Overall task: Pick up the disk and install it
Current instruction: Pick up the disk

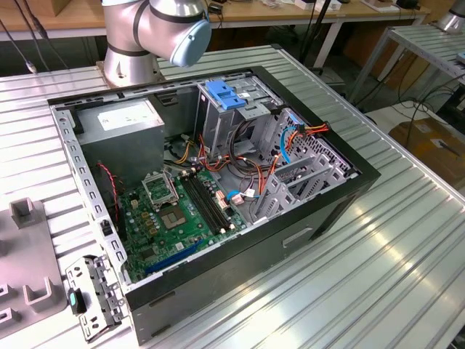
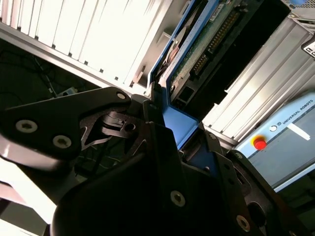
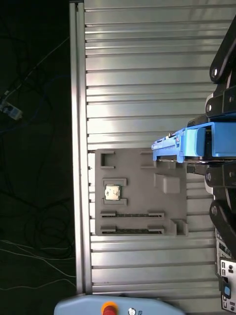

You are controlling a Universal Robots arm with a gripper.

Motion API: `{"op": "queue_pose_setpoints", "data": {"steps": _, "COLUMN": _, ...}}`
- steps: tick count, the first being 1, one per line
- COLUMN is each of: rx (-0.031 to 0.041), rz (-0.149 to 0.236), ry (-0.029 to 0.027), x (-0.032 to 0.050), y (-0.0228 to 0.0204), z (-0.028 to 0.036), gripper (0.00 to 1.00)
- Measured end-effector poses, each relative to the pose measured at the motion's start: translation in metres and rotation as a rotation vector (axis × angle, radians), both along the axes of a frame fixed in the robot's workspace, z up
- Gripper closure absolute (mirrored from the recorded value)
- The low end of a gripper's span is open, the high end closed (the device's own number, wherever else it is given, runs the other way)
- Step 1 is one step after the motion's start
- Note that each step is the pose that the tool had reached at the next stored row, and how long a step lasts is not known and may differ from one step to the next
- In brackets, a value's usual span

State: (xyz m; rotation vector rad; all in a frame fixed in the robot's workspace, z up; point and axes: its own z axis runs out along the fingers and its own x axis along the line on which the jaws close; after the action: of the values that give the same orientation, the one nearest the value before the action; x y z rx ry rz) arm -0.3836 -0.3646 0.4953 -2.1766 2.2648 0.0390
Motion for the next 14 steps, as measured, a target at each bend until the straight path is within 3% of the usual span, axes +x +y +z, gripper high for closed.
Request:
{"op": "queue_pose_setpoints", "data": {"steps": 6, "rx": -0.0001, "rz": 0.0, "ry": 0.0001, "x": 0.008, "y": -0.0008, "z": 0.0, "gripper": 0.63}}
{"op": "queue_pose_setpoints", "data": {"steps": 9, "rx": -0.0001, "rz": 0.0, "ry": 0.0001, "x": 0.0091, "y": -0.0042, "z": 0.0, "gripper": 0.63}}
{"op": "queue_pose_setpoints", "data": {"steps": 10, "rx": -0.0002, "rz": 0.0, "ry": 0.0001, "x": 0.0092, "y": -0.006, "z": 0.0, "gripper": 0.63}}
{"op": "queue_pose_setpoints", "data": {"steps": 14, "rx": -0.0004, "rz": 0.0, "ry": 0.0, "x": 0.0093, "y": -0.0227, "z": 0.0, "gripper": 0.63}}
